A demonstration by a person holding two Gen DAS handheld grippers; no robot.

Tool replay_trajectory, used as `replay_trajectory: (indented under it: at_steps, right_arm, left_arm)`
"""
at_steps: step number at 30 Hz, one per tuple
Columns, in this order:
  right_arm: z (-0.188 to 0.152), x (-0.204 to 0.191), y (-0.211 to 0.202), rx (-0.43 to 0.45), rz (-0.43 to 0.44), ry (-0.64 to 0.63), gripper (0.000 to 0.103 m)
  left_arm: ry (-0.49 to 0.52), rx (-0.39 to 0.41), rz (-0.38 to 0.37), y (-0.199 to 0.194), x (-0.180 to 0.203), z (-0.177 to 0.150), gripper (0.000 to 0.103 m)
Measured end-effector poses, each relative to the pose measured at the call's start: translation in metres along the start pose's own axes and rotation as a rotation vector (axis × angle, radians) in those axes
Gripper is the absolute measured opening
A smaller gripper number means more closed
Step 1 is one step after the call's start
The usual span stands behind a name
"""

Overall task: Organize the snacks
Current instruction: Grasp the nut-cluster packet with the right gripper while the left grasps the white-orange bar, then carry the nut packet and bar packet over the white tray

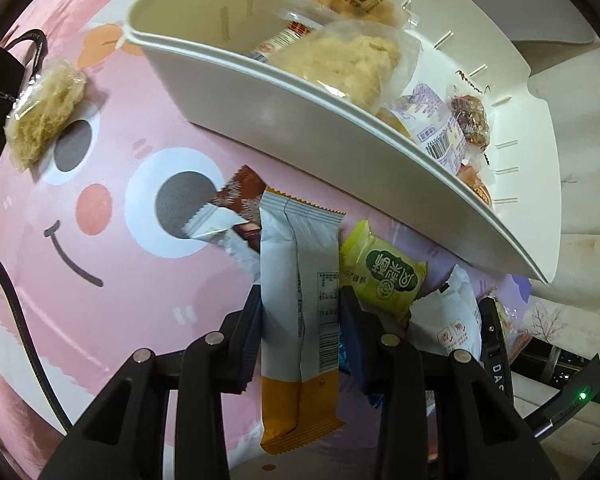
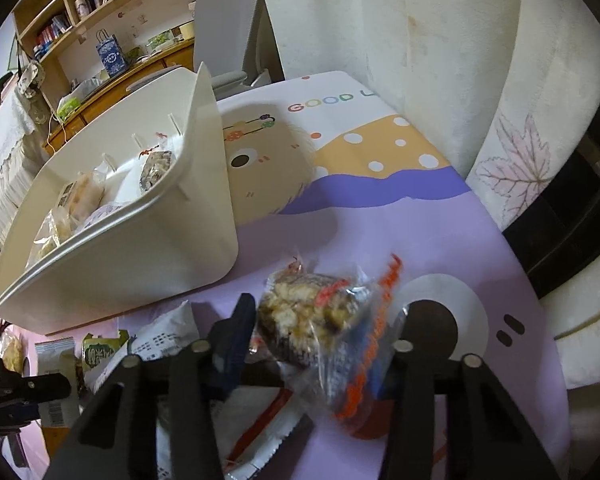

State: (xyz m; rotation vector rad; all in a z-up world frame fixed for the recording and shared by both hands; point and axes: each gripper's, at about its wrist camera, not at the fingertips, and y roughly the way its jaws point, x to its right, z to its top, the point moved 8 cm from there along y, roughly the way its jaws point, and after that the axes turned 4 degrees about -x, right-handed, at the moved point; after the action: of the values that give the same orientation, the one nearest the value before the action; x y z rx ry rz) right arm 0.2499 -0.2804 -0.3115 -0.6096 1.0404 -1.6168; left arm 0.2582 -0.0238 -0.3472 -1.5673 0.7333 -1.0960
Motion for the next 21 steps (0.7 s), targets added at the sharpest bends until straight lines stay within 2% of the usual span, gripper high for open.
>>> replay_trajectory:
  at_steps: [10, 21]
  right_arm:
    - [0.002, 0.012, -0.015, 0.013, -0.029, 0.047, 0.043]
    - [0.043, 0.020, -0.062, 0.117, -0.013, 0.072, 0.043]
  left_arm:
    - [0.008, 0.089, -0.008, -0.050, -0.024, 0.009, 0.035]
    - [-0.001, 0.274, -0.030, -0.135, -0.042, 0.041, 0.035]
